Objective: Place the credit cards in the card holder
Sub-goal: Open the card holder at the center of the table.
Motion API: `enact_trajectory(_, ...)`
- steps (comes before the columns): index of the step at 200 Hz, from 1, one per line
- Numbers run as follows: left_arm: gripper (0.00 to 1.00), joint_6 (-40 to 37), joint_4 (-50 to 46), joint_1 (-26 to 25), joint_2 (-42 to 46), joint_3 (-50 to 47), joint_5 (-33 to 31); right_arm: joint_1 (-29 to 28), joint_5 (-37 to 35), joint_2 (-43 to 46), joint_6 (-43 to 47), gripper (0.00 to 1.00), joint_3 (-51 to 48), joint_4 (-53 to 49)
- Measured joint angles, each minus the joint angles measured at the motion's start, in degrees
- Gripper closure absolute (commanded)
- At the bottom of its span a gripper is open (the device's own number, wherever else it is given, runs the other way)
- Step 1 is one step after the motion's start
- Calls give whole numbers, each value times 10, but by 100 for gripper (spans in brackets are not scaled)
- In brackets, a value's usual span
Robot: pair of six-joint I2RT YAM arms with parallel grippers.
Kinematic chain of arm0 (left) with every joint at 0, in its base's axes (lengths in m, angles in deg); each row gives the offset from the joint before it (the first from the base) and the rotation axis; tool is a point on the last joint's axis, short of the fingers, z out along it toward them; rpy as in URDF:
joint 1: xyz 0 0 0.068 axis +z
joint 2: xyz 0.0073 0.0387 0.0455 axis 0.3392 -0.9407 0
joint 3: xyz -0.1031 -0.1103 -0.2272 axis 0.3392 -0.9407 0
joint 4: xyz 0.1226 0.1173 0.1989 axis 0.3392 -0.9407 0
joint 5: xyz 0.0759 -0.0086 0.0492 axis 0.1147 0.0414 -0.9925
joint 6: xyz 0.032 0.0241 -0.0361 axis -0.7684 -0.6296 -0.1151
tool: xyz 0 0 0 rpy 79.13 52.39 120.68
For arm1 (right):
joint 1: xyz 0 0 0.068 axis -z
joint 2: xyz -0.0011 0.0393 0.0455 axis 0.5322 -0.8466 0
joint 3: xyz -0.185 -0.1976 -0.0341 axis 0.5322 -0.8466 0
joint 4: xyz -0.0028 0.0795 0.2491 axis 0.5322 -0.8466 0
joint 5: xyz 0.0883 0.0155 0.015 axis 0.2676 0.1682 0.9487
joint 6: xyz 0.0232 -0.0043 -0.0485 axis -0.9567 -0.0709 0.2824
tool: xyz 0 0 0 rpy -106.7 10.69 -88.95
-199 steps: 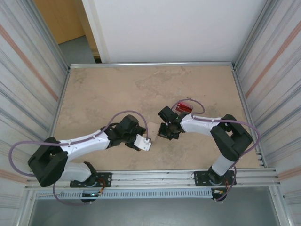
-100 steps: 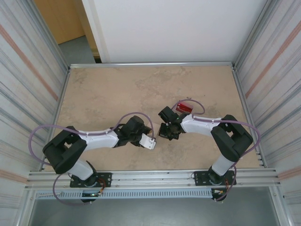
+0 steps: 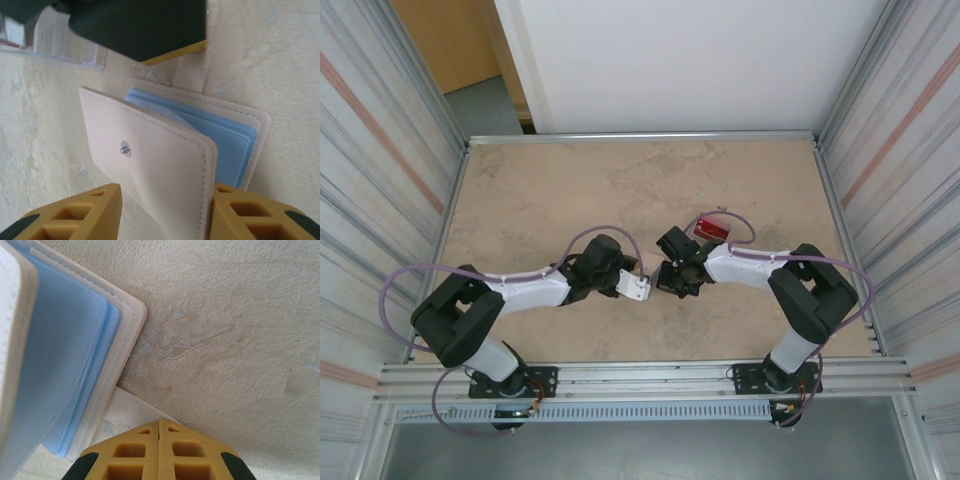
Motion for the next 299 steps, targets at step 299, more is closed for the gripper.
enact_trajectory(299,34,229,-113,95,-139,179,-143,-9,-2,-5,6,100,15,-18)
